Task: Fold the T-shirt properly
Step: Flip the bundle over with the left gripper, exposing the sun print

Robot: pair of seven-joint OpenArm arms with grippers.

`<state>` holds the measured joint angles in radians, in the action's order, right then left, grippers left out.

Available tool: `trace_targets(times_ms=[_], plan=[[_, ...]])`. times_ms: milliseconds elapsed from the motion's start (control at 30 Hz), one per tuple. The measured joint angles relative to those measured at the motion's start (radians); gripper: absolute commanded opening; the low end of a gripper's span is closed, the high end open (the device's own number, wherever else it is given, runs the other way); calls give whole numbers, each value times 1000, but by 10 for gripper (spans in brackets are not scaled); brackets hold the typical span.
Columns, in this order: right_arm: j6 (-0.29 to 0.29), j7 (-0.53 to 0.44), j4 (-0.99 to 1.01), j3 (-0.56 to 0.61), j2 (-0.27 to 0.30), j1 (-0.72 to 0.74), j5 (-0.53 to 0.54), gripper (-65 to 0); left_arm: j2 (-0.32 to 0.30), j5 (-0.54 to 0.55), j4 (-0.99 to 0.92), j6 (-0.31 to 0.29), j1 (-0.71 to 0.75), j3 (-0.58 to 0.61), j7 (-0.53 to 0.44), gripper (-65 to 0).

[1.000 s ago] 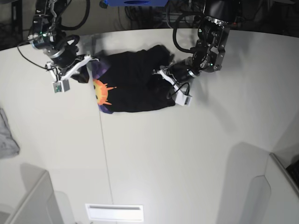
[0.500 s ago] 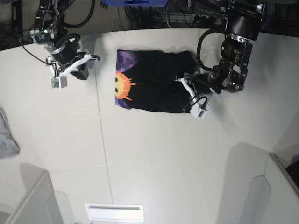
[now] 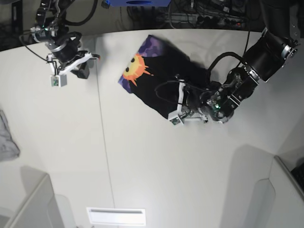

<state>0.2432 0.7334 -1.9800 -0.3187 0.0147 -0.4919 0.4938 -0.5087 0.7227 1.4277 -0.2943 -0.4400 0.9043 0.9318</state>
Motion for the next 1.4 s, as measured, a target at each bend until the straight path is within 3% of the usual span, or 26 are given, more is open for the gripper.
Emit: trace_targets(times_ms=[67, 300, 400, 567, 933, 1167, 1300, 1400], plan=[[0, 4, 0, -27, -12, -2, -1, -650, 5, -107, 39, -4, -8, 53, -10, -650], [0, 3, 0, -89, -48, -34, -2, -650, 68, -525, 117, -275, 19, 84, -12, -650], [0, -2, 0, -91, -66, -45, -4, -650, 89, -726, 126, -368, 42, 93, -114, -650], [0, -2, 0, -92, -87, -61, -5, -650, 125, -932, 122, -366, 92, 80, -236, -650], [-1, 0, 0, -92, -87, -84, -5, -650, 215, -962, 74, -364, 89, 86, -240, -650], [-3, -1, 0, -92, -87, -82, -5, -650, 220, -959, 72, -364, 86, 90, -248, -650], [-3, -1, 0, -92, -87, -82, -5, -650, 207, -956, 64, -365, 87, 93, -382, -650], [-3, -1, 0, -92, -87, -82, -5, -650, 209, -949, 58, -365, 91, 95, -410, -650]])
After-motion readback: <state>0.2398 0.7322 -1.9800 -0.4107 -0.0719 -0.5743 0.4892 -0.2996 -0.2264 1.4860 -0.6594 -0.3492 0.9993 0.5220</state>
